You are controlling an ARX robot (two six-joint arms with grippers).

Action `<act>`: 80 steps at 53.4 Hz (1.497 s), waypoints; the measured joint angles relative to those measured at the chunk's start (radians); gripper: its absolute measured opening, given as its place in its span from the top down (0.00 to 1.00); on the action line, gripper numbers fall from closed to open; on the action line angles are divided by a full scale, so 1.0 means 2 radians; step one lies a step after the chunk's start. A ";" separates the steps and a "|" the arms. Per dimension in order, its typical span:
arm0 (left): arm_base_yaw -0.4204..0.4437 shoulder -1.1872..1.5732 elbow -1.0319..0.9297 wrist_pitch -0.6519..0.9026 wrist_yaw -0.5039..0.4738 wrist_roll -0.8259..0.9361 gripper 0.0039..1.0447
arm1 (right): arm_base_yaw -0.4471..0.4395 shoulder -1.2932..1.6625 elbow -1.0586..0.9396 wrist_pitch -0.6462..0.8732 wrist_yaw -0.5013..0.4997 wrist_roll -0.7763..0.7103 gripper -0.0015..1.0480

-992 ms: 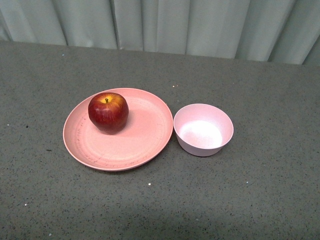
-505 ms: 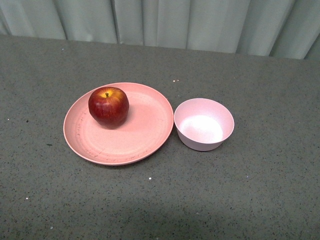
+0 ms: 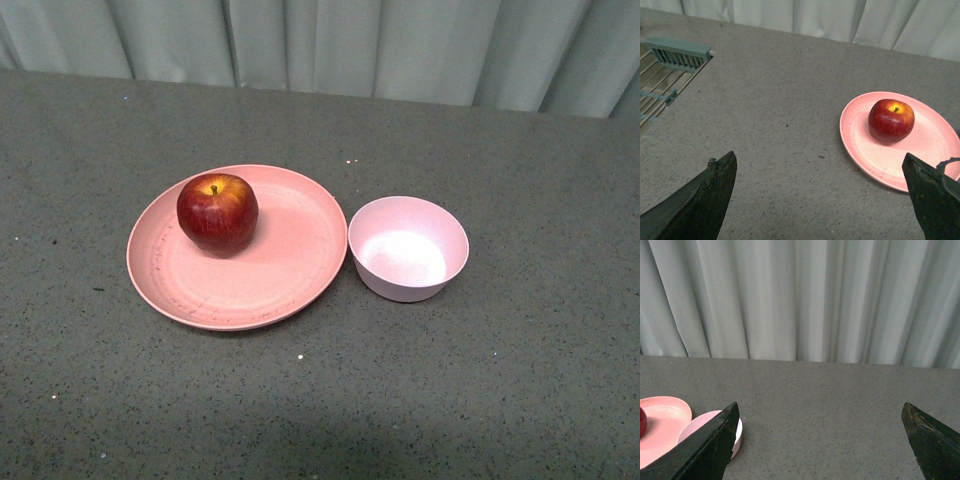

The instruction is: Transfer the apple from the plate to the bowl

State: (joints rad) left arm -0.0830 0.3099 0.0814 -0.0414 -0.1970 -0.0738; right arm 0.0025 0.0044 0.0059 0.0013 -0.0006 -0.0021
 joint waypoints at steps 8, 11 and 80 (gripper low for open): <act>-0.003 0.137 0.026 0.131 0.016 -0.018 0.06 | 0.000 0.000 0.000 0.000 0.000 0.000 0.09; -0.005 0.198 0.040 0.181 0.025 -0.026 0.06 | 0.000 0.000 0.000 0.000 0.000 0.000 0.09; -0.105 0.872 0.443 0.218 0.063 -0.057 0.06 | 0.000 0.000 0.000 0.000 0.000 0.000 0.09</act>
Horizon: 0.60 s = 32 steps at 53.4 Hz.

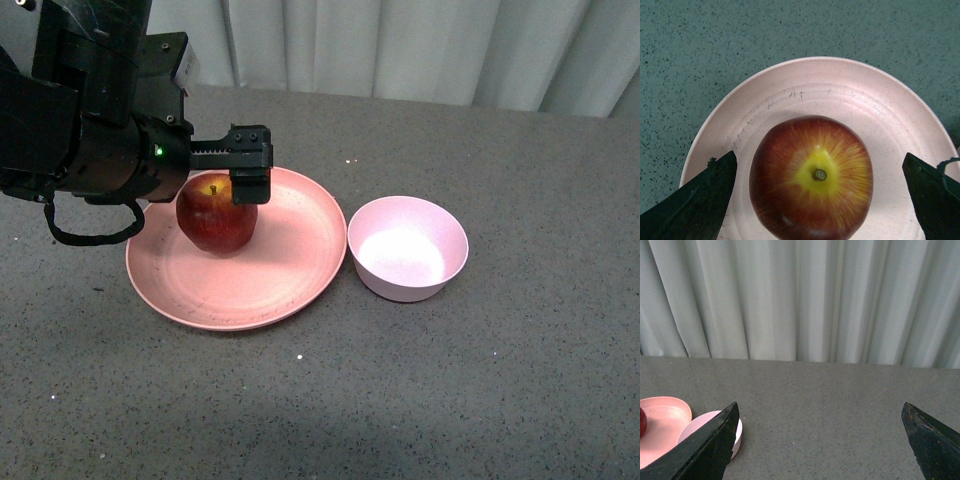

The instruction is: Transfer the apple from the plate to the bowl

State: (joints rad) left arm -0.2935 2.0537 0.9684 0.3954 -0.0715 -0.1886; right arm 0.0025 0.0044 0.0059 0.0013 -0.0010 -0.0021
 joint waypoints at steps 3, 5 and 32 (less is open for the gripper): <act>0.000 0.005 0.002 -0.001 -0.001 -0.001 0.06 | 0.000 0.000 0.000 0.000 0.000 0.000 0.09; 0.000 0.008 0.002 0.000 -0.003 0.000 0.06 | 0.000 0.000 0.000 0.000 0.000 0.000 0.09; -0.002 0.032 0.004 -0.001 -0.006 0.002 0.25 | 0.000 0.000 0.000 0.000 0.000 0.000 0.09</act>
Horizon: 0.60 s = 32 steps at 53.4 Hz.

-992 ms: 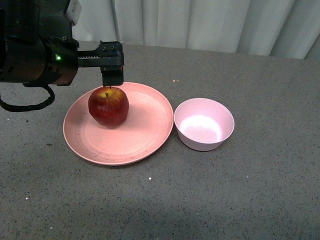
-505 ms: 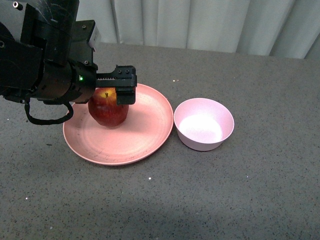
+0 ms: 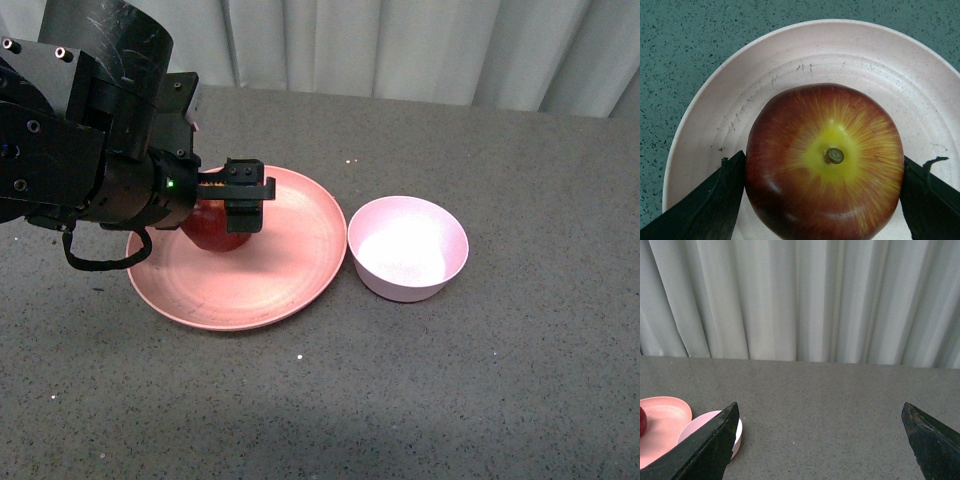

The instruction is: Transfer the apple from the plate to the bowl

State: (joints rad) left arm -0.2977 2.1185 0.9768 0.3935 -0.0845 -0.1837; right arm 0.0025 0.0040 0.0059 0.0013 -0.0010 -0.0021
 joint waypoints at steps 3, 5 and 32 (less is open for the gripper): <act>-0.002 0.000 0.000 0.002 0.000 0.002 0.28 | 0.000 0.000 0.000 0.000 0.000 0.000 0.09; -0.003 -0.001 0.000 0.002 0.002 0.002 0.28 | 0.000 0.000 0.000 0.000 0.000 0.000 0.09; -0.117 -0.032 0.043 0.002 0.025 0.033 0.29 | 0.000 0.000 0.000 0.000 0.000 0.000 0.09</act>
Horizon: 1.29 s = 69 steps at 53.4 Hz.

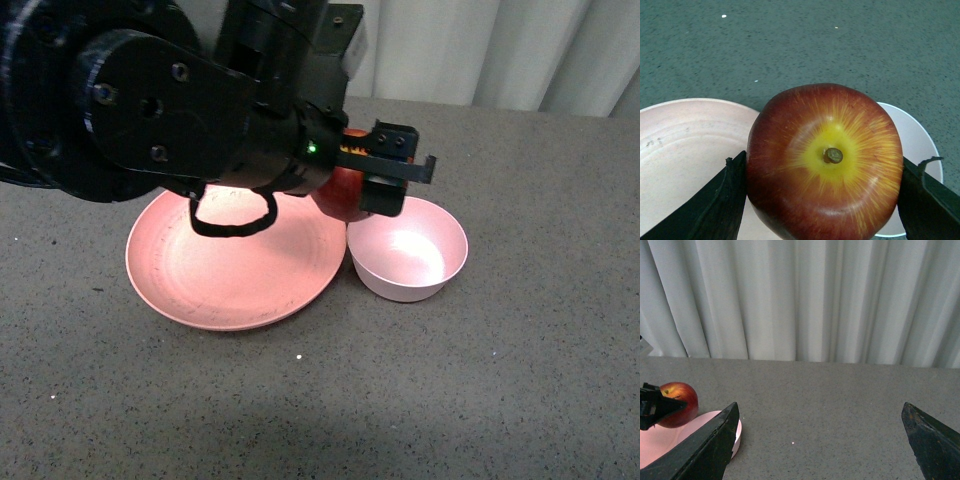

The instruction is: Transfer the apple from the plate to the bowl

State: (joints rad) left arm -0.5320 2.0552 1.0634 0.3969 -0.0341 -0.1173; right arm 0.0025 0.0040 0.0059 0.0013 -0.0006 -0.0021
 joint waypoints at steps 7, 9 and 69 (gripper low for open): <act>-0.017 0.015 0.014 -0.006 0.000 0.002 0.29 | 0.000 0.000 0.000 0.000 0.000 0.000 0.09; -0.019 0.018 0.016 -0.007 0.000 0.003 0.29 | 0.000 0.000 0.000 0.000 0.000 0.000 0.09; -0.060 0.105 0.091 -0.035 -0.008 0.030 0.16 | 0.000 0.000 0.000 0.000 0.000 0.000 0.09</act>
State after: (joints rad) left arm -0.6521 2.2646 1.2449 0.3260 -0.0494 -0.0566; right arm 0.0025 0.0044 0.0059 0.0013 -0.0010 -0.0021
